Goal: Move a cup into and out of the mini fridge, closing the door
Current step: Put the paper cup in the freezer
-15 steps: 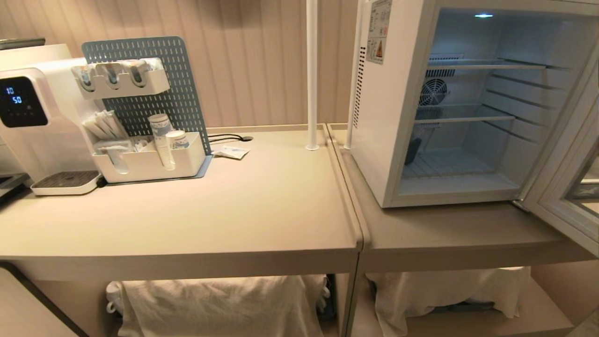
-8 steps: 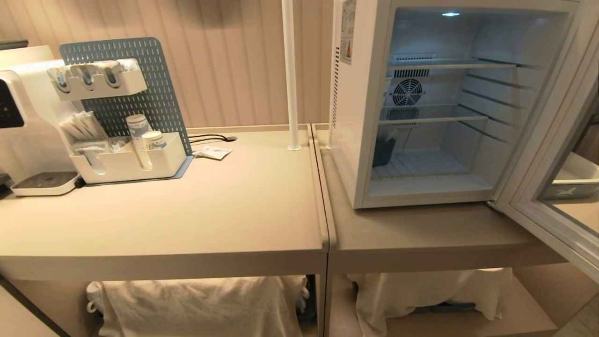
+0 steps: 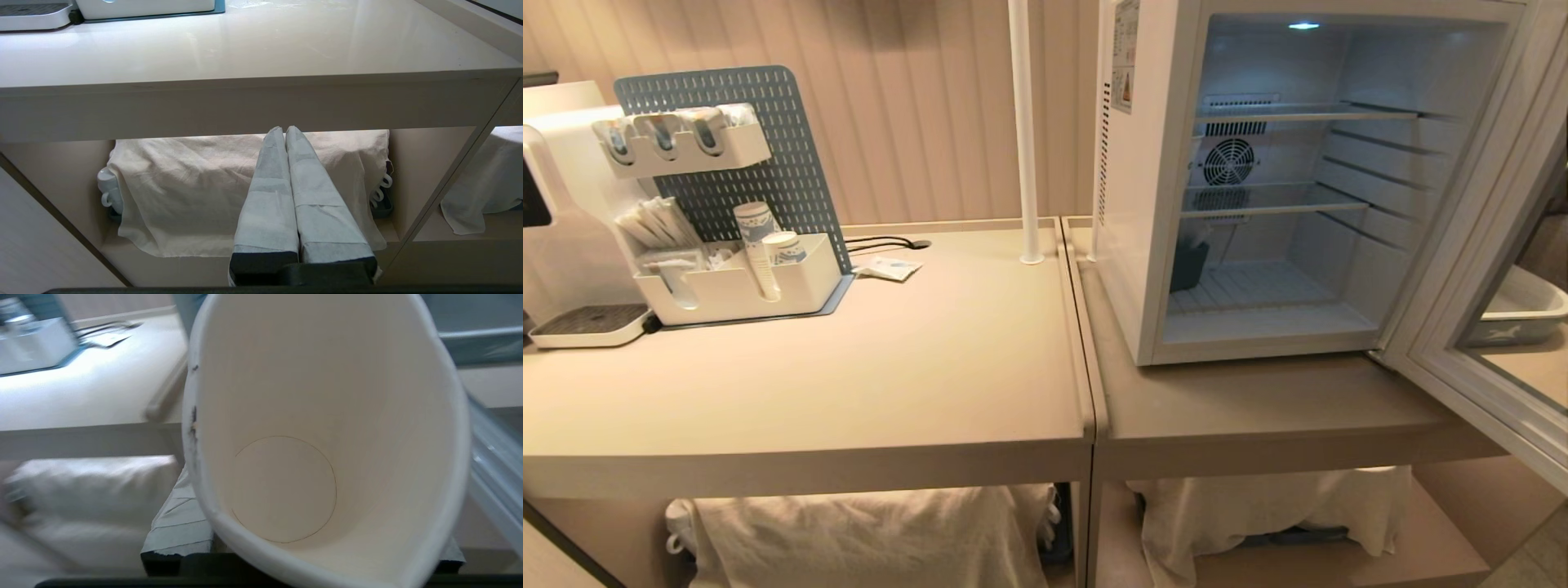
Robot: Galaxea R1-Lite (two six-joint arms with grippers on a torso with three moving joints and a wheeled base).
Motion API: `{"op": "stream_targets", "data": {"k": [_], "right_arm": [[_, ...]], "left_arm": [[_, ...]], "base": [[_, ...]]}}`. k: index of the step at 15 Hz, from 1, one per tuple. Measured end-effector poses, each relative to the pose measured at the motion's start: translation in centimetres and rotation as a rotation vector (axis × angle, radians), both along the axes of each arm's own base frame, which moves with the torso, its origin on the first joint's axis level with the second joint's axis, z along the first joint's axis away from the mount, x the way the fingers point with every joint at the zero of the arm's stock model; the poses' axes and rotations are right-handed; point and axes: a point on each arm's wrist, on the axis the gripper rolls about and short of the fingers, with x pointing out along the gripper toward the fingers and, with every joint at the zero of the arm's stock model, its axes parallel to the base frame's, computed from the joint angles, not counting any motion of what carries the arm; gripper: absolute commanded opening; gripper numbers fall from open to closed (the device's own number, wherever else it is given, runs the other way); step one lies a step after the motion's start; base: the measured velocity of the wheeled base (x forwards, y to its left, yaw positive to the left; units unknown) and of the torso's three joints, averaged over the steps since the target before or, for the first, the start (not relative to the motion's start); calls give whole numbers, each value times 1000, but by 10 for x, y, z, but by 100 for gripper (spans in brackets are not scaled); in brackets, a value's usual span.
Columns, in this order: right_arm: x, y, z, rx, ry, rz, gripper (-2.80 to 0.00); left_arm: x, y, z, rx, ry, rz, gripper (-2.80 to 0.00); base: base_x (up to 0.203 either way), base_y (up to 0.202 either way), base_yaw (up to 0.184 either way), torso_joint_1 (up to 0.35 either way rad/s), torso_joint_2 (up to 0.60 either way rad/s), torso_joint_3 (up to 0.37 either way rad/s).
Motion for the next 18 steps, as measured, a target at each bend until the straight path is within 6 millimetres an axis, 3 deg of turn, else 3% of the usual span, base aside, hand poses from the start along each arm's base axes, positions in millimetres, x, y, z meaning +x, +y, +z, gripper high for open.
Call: {"op": "stream_targets", "data": {"k": [1, 3, 6, 8, 11, 14, 18], "right_arm": [[7, 1, 27, 38, 72, 45, -280], [42, 3, 68, 124, 254, 129, -280], [126, 8, 94, 221, 560, 204, -280], [187, 12, 88, 226, 730, 221, -280], [267, 18, 63, 136, 829, 270, -280], [335, 17, 37, 93, 751, 280, -280], [404, 13, 22, 59, 535, 262, -280]], "left_arm": [[0, 0, 0, 0, 0, 0, -280], [0, 0, 0, 0, 0, 0, -280], [0, 0, 0, 0, 0, 0, -280], [0, 0, 0, 0, 0, -1, -280], [0, 0, 0, 0, 0, 0, -280], [0, 0, 0, 0, 0, 0, -280], [0, 0, 0, 0, 0, 0, -280]], "base": [[0, 0, 0, 0, 0, 0], [0, 0, 0, 0, 0, 0], [0, 0, 0, 0, 0, 0], [0, 0, 0, 0, 0, 0], [0, 0, 0, 0, 0, 0], [0, 0, 0, 0, 0, 0], [0, 0, 0, 0, 0, 0]]}}
